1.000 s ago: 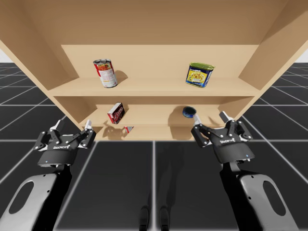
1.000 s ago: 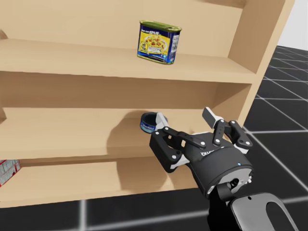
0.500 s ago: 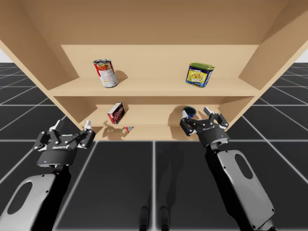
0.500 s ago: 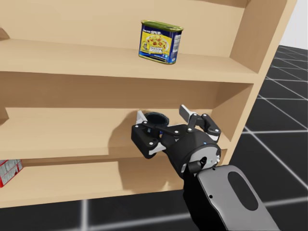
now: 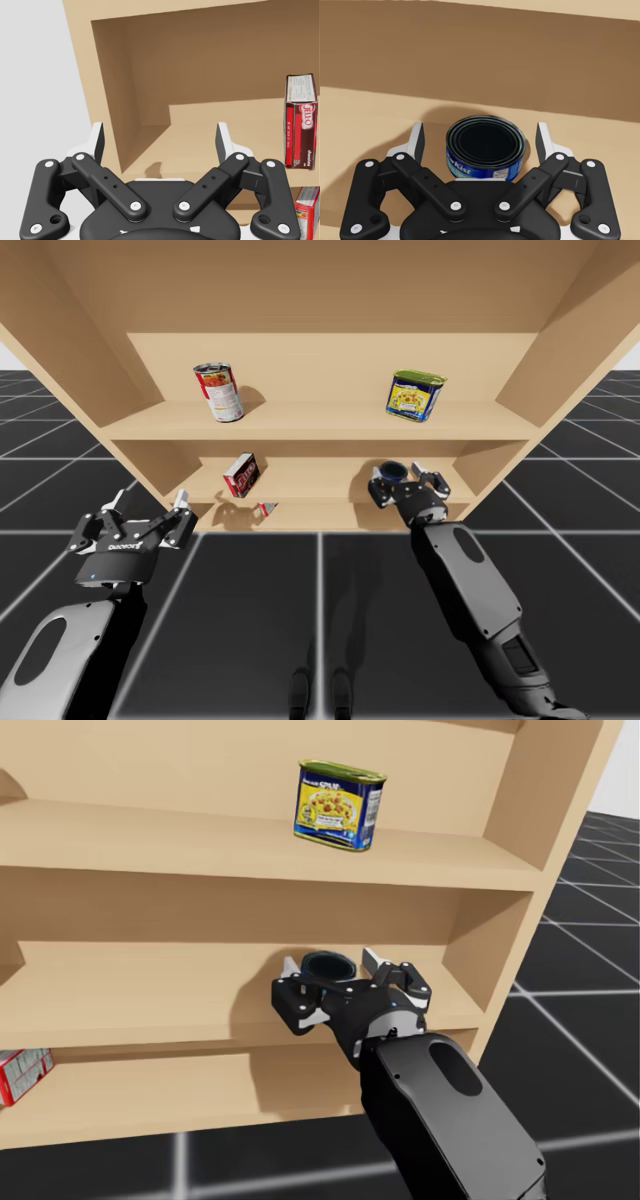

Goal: Look through the shelves, find the tuna can, and take it.

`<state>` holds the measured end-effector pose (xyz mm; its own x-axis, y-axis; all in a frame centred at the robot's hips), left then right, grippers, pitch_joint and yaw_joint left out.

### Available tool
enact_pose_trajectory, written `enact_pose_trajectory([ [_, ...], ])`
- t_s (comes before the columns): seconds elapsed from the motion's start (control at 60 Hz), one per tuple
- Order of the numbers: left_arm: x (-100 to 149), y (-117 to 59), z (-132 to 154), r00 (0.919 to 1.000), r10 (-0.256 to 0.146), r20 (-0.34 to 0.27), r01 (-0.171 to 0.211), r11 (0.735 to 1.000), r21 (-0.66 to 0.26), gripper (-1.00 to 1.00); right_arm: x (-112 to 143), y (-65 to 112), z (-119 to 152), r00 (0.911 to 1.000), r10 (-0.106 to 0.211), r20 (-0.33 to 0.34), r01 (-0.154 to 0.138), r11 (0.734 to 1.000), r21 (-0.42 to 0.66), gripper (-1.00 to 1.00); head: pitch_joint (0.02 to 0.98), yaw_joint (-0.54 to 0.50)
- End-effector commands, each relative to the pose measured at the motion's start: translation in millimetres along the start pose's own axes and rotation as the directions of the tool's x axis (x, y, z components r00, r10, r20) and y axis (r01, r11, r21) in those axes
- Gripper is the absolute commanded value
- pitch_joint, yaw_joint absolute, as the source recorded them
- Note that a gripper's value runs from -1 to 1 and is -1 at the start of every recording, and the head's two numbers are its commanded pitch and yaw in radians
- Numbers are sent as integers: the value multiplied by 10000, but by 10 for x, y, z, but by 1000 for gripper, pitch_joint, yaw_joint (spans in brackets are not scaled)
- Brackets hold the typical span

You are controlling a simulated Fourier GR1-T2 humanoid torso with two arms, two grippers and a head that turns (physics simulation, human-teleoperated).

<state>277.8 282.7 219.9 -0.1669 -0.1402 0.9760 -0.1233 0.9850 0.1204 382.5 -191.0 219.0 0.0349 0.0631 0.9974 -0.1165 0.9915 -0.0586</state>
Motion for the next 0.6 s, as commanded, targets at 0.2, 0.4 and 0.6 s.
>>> enact_pose_trajectory([
  [0.2,9,13,0,10000,10,46,-10,10000,39,-1000,-222,21,-288,9982,40,-590,-45,9999,-89,-1000,555,-274],
  [0.4,12,17,1,10000,0,51,-1,10000,42,-1000,-296,-27,-343,9970,380,-676,-416,9978,-524,-1000,558,-272],
  [0.6,12,19,5,10000,-3,60,2,10000,54,-1000,-287,-54,-266,9987,422,-276,-438,9973,-592,1000,558,-276],
])
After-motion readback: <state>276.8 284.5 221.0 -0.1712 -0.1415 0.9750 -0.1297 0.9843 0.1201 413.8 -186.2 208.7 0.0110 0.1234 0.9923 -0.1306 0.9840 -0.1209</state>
